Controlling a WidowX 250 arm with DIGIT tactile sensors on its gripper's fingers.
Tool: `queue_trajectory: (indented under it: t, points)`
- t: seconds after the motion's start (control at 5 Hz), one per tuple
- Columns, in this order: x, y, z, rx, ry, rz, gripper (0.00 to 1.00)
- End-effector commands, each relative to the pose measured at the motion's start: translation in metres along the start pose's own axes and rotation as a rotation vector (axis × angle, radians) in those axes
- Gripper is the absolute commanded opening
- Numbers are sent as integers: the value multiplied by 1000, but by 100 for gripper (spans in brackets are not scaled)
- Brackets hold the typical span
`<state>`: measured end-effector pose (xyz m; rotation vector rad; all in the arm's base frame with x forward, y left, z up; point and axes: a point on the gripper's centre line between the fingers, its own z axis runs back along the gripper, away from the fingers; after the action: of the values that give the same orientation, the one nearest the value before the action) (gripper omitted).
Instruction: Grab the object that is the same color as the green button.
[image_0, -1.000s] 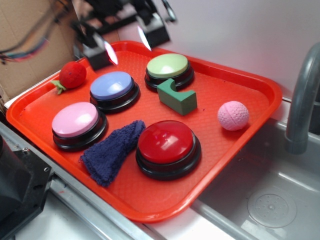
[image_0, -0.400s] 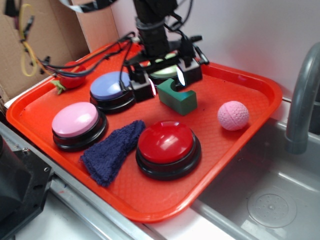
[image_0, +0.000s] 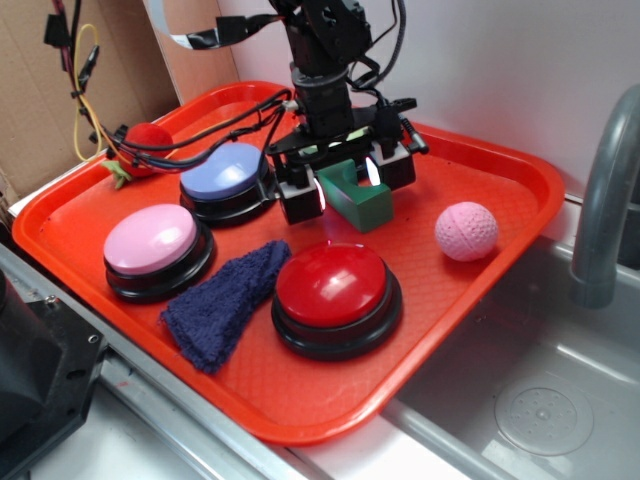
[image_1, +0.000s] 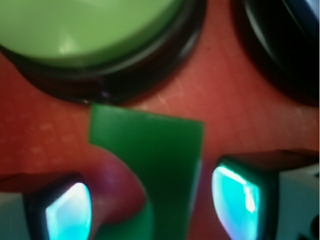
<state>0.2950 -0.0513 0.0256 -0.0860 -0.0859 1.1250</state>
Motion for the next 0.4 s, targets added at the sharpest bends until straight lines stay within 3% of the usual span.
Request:
queue_trajectory:
  t: [0.0,0.2]
  points:
    - [5,2,7,-6,-12,-86,0]
    - [4,0,27,-26,1,-215,0]
